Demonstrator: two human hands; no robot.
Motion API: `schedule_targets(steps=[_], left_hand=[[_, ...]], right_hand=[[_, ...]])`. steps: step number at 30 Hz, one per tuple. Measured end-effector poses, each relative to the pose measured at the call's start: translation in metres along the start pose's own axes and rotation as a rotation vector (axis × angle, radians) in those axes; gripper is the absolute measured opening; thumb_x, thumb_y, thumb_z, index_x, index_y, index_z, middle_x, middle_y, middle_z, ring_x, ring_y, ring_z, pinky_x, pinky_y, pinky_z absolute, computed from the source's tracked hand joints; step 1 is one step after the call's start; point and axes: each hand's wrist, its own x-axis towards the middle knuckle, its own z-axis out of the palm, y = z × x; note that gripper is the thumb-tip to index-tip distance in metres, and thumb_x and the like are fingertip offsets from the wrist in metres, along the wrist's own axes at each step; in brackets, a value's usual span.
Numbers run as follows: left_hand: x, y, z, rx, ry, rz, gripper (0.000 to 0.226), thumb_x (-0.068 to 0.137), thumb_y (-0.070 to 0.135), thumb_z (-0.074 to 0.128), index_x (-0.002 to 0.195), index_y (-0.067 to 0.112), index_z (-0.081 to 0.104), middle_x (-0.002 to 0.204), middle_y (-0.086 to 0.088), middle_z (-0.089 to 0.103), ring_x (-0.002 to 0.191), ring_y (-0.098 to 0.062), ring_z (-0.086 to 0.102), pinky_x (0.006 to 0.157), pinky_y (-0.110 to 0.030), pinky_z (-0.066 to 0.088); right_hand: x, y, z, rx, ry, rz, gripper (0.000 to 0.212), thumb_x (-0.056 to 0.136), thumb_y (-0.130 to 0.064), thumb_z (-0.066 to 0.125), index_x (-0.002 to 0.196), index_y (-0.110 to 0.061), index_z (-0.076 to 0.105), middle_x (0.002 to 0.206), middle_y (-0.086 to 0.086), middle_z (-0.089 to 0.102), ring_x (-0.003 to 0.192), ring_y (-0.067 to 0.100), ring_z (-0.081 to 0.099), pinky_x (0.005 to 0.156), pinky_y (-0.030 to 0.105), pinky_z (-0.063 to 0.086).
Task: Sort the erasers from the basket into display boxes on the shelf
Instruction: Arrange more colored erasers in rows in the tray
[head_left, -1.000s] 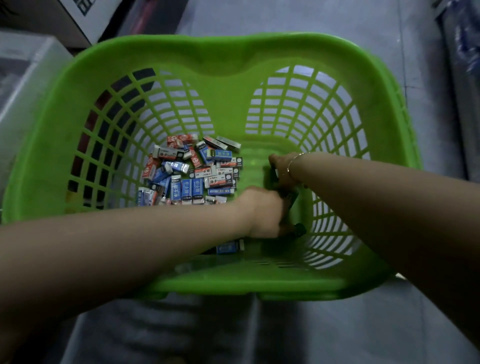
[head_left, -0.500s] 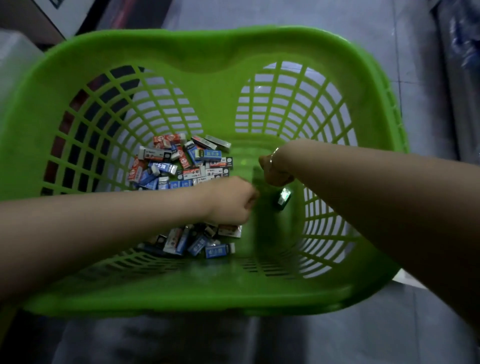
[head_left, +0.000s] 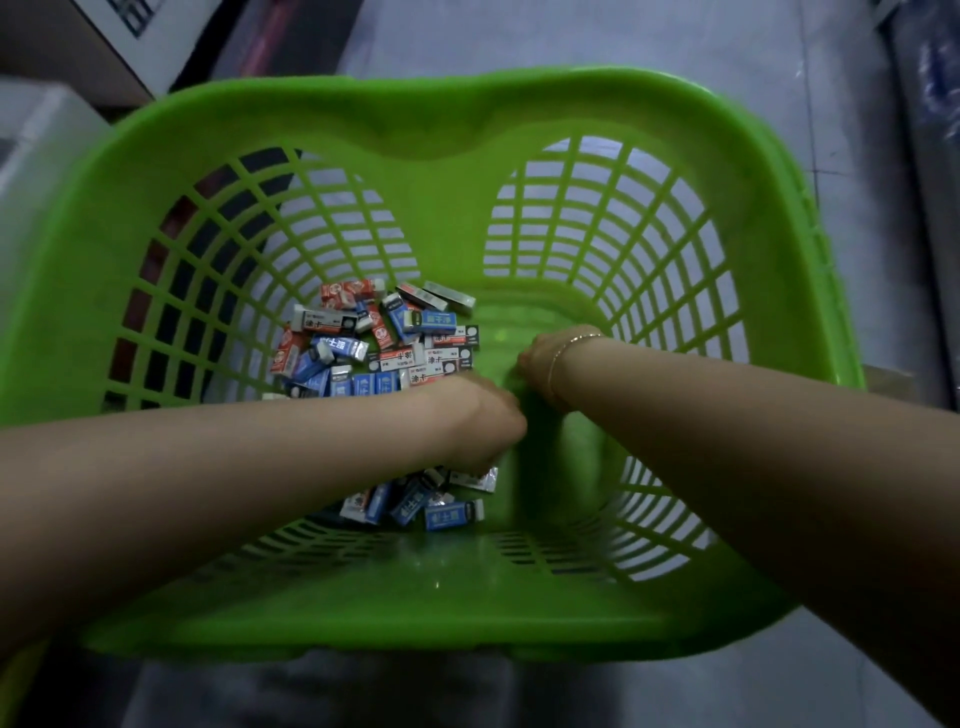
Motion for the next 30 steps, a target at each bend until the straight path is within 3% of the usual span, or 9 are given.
schedule_targets(steps=[2, 5, 7, 10, 12, 15, 20, 24, 30], left_hand=[[-0.003, -0.004, 0.003, -0.032, 0.015, 0.000, 0.025, 0.087, 0.025, 0.061, 0.108, 0.014, 0.059, 0.099, -0.004, 0.061, 0.073, -0.024, 0.052, 0.061, -0.030, 0.042], [-0.008, -0.009, 0.004, -0.195, 0.129, -0.081, 0.024, 0.083, 0.031, 0.062, 0.101, 0.016, 0.055, 0.087, 0.001, 0.054, 0.075, -0.023, 0.054, 0.061, -0.029, 0.044], [-0.016, -0.021, -0.006, -0.405, 0.219, -0.210, 0.019, 0.084, 0.033, 0.062, 0.094, 0.016, 0.059, 0.083, 0.000, 0.059, 0.080, -0.022, 0.062, 0.059, -0.026, 0.048], [-0.033, -0.042, -0.043, -0.838, 0.451, -0.411, 0.021, 0.090, 0.029, 0.057, 0.075, 0.016, 0.060, 0.068, -0.004, 0.061, 0.054, -0.010, 0.063, 0.045, -0.019, 0.044], [-0.045, -0.045, -0.077, -1.140, 0.670, -0.488, 0.027, 0.097, 0.024, 0.049, 0.071, 0.017, 0.049, 0.061, -0.005, 0.054, 0.031, -0.001, 0.048, 0.032, -0.015, 0.036], [-0.065, -0.028, -0.136, -1.448, 0.934, -0.404, 0.026, 0.101, 0.024, 0.040, 0.077, 0.013, 0.044, 0.073, -0.007, 0.060, 0.031, -0.005, 0.047, 0.031, -0.016, 0.037], [-0.074, 0.048, -0.230, -1.730, 1.202, -0.209, 0.010, 0.095, 0.013, 0.040, 0.086, 0.015, 0.044, 0.075, -0.011, 0.057, 0.033, -0.012, 0.052, 0.035, -0.015, 0.040], [-0.053, 0.121, -0.268, -1.910, 1.242, -0.150, 0.016, 0.096, 0.011, 0.037, 0.085, 0.015, 0.049, 0.074, -0.007, 0.049, 0.037, -0.013, 0.059, 0.036, -0.017, 0.043], [0.005, 0.196, -0.236, -1.937, 1.179, -0.252, 0.013, 0.098, 0.021, 0.041, 0.096, 0.015, 0.053, 0.086, -0.004, 0.056, 0.051, -0.012, 0.062, 0.041, -0.021, 0.047]], right_hand=[[-0.003, 0.003, -0.011, 0.066, 0.043, 0.007, 0.047, 0.088, -0.022, 0.060, 0.132, -0.011, 0.048, 0.135, 0.010, 0.050, 0.120, 0.029, 0.051, 0.089, 0.039, 0.047], [-0.014, 0.010, -0.033, 0.323, 0.161, 0.029, 0.047, 0.079, -0.027, 0.072, 0.118, -0.008, 0.054, 0.116, 0.012, 0.062, 0.083, 0.026, 0.062, 0.043, 0.024, 0.051], [-0.027, 0.016, -0.049, 0.617, 0.262, 0.011, 0.043, 0.078, -0.017, 0.073, 0.112, -0.003, 0.051, 0.103, 0.013, 0.060, 0.073, 0.025, 0.062, 0.031, 0.027, 0.046], [-0.066, 0.034, -0.073, 0.847, 0.480, -0.106, 0.040, 0.073, -0.020, 0.078, 0.094, -0.010, 0.046, 0.074, 0.005, 0.052, 0.056, 0.023, 0.059, 0.037, 0.031, 0.051], [-0.104, 0.049, -0.083, 1.049, 0.672, -0.204, 0.038, 0.070, -0.021, 0.080, 0.081, -0.016, 0.044, 0.064, 0.003, 0.050, 0.049, 0.020, 0.053, 0.037, 0.026, 0.044], [-0.164, 0.083, -0.086, 1.414, 0.892, -0.283, 0.038, 0.068, -0.010, 0.081, 0.071, -0.019, 0.044, 0.061, 0.004, 0.049, 0.048, 0.017, 0.049, 0.039, 0.023, 0.038], [-0.238, 0.143, -0.048, 1.783, 0.953, -0.268, 0.033, 0.068, 0.013, 0.066, 0.077, -0.018, 0.057, 0.067, 0.005, 0.057, 0.053, 0.014, 0.051, 0.042, 0.016, 0.036], [-0.266, 0.176, 0.007, 1.993, 0.980, -0.169, 0.040, 0.071, 0.021, 0.052, 0.077, -0.018, 0.062, 0.095, 0.014, 0.062, 0.074, 0.020, 0.066, 0.045, 0.018, 0.046], [-0.262, 0.188, 0.099, 2.139, 0.943, -0.036, 0.032, 0.079, 0.010, 0.052, 0.085, -0.018, 0.066, 0.098, 0.010, 0.060, 0.073, 0.015, 0.062, 0.045, 0.016, 0.046]])
